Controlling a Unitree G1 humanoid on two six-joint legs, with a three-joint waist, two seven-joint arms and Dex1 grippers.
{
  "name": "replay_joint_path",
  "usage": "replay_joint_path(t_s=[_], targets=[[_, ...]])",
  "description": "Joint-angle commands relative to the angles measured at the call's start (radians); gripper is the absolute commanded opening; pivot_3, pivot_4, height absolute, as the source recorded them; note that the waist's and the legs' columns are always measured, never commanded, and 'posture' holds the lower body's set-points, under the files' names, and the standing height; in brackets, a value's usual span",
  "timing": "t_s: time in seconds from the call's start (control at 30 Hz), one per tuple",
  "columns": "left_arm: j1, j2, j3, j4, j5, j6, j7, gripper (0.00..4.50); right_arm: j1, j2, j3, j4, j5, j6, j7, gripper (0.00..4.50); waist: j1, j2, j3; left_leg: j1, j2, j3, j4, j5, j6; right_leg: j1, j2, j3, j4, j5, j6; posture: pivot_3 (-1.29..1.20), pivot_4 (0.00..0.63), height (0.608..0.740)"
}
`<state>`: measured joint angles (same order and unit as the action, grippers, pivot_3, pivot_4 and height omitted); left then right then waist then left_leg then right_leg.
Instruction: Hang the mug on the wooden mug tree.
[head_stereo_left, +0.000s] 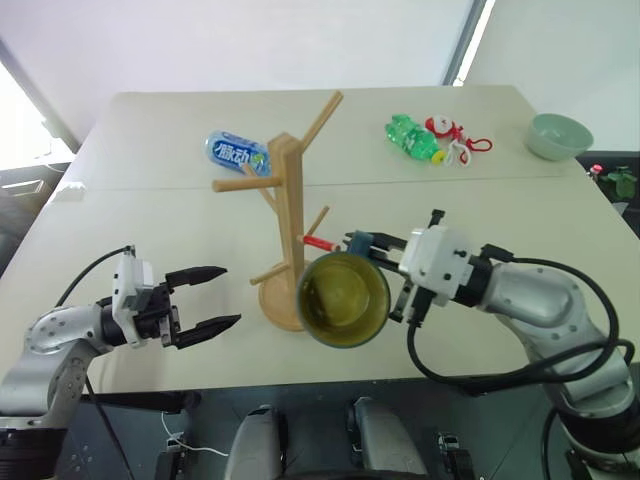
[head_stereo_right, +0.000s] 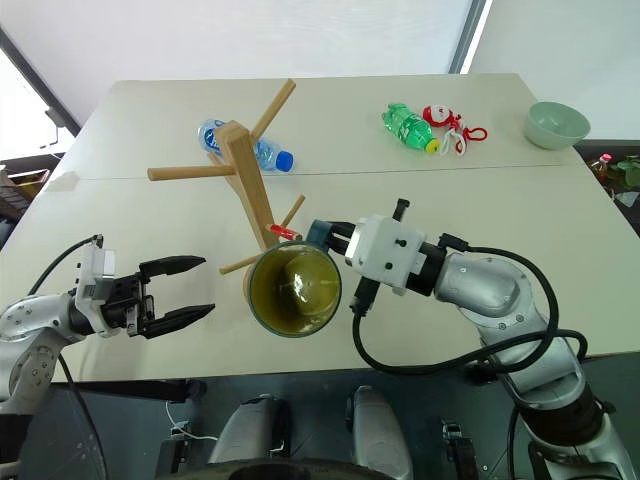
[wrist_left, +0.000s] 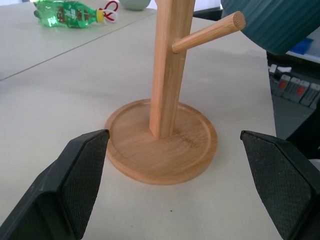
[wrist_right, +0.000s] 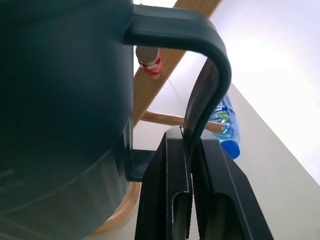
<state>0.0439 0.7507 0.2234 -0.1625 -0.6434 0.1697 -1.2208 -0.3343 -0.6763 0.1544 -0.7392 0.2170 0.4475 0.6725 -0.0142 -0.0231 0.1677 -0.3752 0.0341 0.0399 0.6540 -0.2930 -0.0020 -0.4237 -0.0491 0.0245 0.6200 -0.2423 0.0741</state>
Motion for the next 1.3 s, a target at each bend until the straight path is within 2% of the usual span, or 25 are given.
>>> replay_joint_path(t_s=[0.03,0.27,0.53,0.63,0.8,0.97,1.17,1.3], targets=[[-0.006,0.006,0.034,-0.038,-0.03,0.011,-0.005,4.5,-0.041,0.021,0.024,0.0,-0.026,0.012,-0.017,0.05,0.0,0.0,0.0,0.0,0.0,0.0,0.0,0.0,0.0,0.0,0.0,0.0,0.0,0.0,0.0,0.0,0.15,0.74],[-0.012,0.024,0.055,-0.082,-0.07,0.057,-0.002,4.5,-0.087,0.054,0.091,0.034,-0.087,0.052,-0.032,0.05,0.0,0.0,0.0,0.0,0.0,0.0,0.0,0.0,0.0,0.0,0.0,0.0,0.0,0.0,0.0,0.0,0.15,0.74],[-0.03,0.028,0.085,-0.141,-0.129,0.132,0.023,4.5,-0.113,0.074,0.106,0.065,-0.117,0.068,-0.03,0.05,0.0,0.0,0.0,0.0,0.0,0.0,0.0,0.0,0.0,0.0,0.0,0.0,0.0,0.0,0.0,0.0,0.15,0.74],[-0.032,0.029,0.082,-0.146,-0.127,0.137,0.028,4.5,-0.122,0.087,0.108,0.069,-0.12,0.069,-0.032,0.92,0.0,0.0,0.0,0.0,0.0,0.0,0.0,0.0,0.0,0.0,0.0,0.0,0.0,0.0,0.0,0.0,0.15,0.74],[-0.04,0.026,0.074,-0.151,-0.122,0.146,0.037,4.5,-0.143,0.087,0.1,0.053,-0.126,0.067,-0.019,3.37,-0.001,0.0,0.0,0.0,0.0,0.0,0.0,0.0,0.0,0.0,0.0,0.0,0.0,0.0,0.0,0.0,0.15,0.74],[-0.047,0.022,0.068,-0.145,-0.116,0.152,0.047,4.5,-0.154,0.065,0.034,-0.003,-0.065,0.105,0.017,3.37,0.0,0.0,0.0,0.0,0.0,0.0,0.0,0.0,0.0,0.0,0.0,0.0,0.0,0.0,0.0,0.0,0.15,0.74],[-0.057,-0.008,0.082,-0.102,-0.118,0.164,0.105,4.5,-0.089,0.032,-0.209,-0.076,0.176,0.167,0.087,3.37,0.002,-0.001,0.0,0.0,0.0,0.0,0.0,0.0,0.0,0.0,0.0,0.0,0.0,0.0,0.0,0.0,0.15,0.74],[-0.057,-0.042,0.106,-0.054,-0.118,0.19,0.184,4.5,0.038,0.043,-0.394,-0.054,0.383,0.233,0.1,3.37,0.002,-0.001,-0.001,0.0,0.0,-0.001,0.0,0.0,0.0,0.001,0.0,0.0,0.0,0.0,0.0,0.0,0.15,0.74]])
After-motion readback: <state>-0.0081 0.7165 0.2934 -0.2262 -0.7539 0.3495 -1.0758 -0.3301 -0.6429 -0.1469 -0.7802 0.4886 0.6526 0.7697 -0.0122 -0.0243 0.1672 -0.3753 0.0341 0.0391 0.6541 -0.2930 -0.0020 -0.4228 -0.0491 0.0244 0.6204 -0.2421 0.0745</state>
